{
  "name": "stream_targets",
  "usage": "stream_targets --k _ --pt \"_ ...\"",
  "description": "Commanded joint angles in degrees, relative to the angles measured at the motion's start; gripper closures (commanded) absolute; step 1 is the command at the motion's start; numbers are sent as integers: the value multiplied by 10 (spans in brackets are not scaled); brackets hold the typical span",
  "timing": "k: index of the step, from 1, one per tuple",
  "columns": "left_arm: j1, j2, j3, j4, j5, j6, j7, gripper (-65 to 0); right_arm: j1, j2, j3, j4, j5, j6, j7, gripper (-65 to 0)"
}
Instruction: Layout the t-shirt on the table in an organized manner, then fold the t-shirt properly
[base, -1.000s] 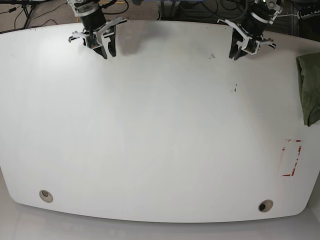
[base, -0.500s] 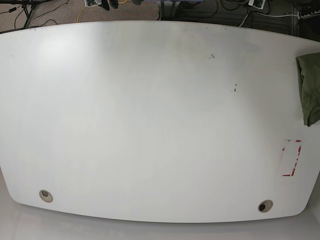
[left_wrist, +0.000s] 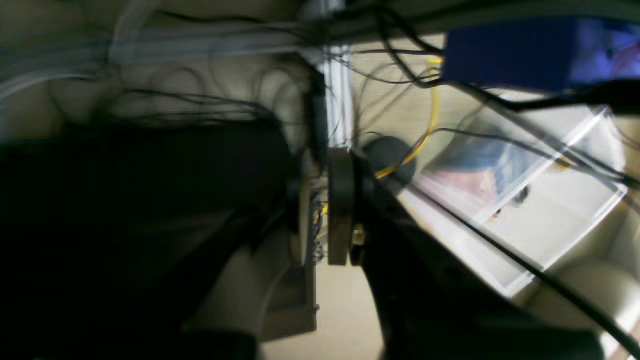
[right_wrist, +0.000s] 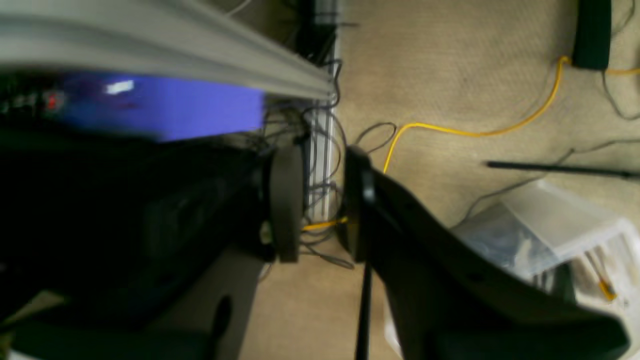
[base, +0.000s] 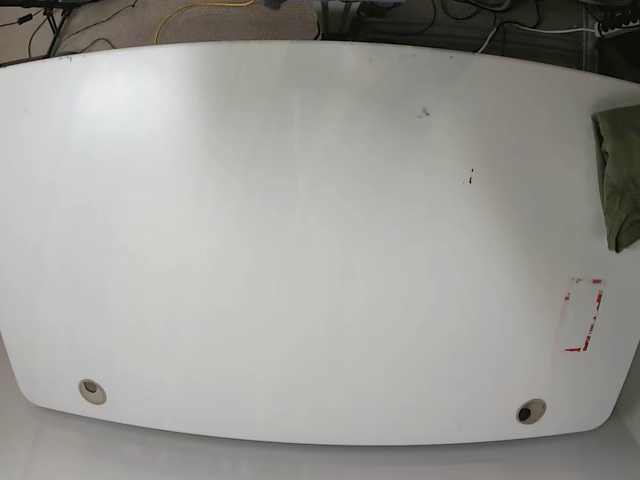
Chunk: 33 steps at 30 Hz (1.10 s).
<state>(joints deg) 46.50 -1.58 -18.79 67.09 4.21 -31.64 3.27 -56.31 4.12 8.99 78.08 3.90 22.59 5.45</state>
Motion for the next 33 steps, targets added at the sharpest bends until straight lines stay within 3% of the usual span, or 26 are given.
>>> stream_targets --k 1,7,11,19,26,33 --pt "-31 -10 9 -96 -6 3 -32 -47 34 2 2 -78 4 8 30 -136" --pt "-128 -11 18 -264 -2 3 -78 -47 113 17 -1 -205 4 8 31 -136" --pt "-189 -31 20 -359 -2 18 -83 -47 165 20 -1 -274 4 6 31 -136" --pt "-286 -47 69 -489 -2 89 -84 -49 249 21 -1 -391 3 3 31 -136" --pt "-341 -51 100 -549 -3 181 -81 -50 325 21 -1 -503 3 3 31 -143" --pt "-379 -53 100 -591 -2 203 -81 -72 359 21 -1 -553 2 2 31 -141"
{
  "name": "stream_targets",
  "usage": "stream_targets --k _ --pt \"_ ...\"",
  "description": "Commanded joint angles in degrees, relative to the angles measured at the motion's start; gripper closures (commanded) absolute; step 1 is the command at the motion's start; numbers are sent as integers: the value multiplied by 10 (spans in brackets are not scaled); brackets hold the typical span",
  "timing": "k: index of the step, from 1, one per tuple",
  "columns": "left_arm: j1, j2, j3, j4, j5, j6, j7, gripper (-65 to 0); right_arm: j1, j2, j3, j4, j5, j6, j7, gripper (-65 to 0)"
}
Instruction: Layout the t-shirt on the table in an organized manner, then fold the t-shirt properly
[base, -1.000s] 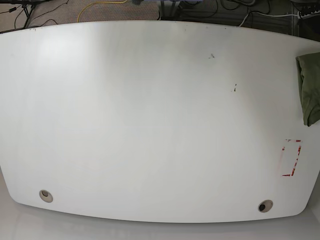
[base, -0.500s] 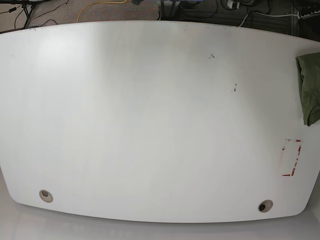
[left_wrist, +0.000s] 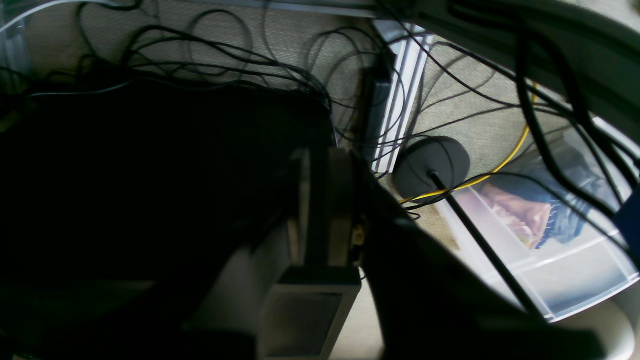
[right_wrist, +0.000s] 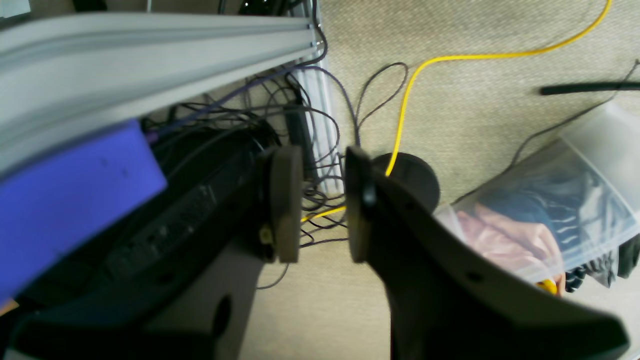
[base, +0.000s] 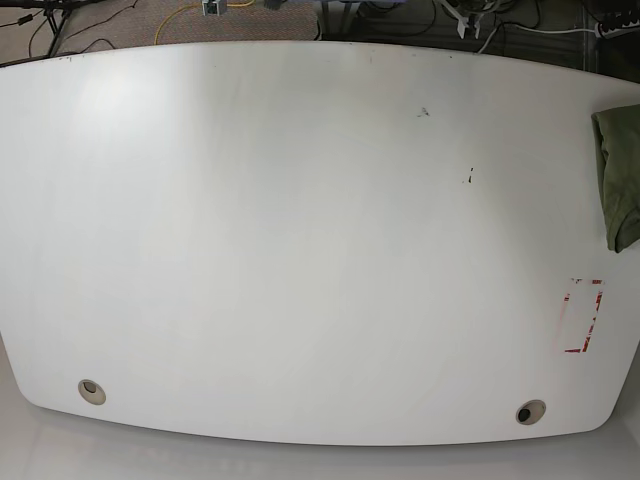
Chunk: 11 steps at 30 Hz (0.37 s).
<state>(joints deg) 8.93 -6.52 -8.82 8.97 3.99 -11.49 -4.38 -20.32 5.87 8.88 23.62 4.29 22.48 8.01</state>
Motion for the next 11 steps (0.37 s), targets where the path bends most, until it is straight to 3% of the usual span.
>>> stream_targets --k 1,11 --pt "-4 -4 1 -12 0 2 -5 -85 -1 3 0 -7 -2 3 6 -140" --pt "-5 -3 1 -12 -1 4 -8 -104 2 -1 1 -7 -57 3 6 -140"
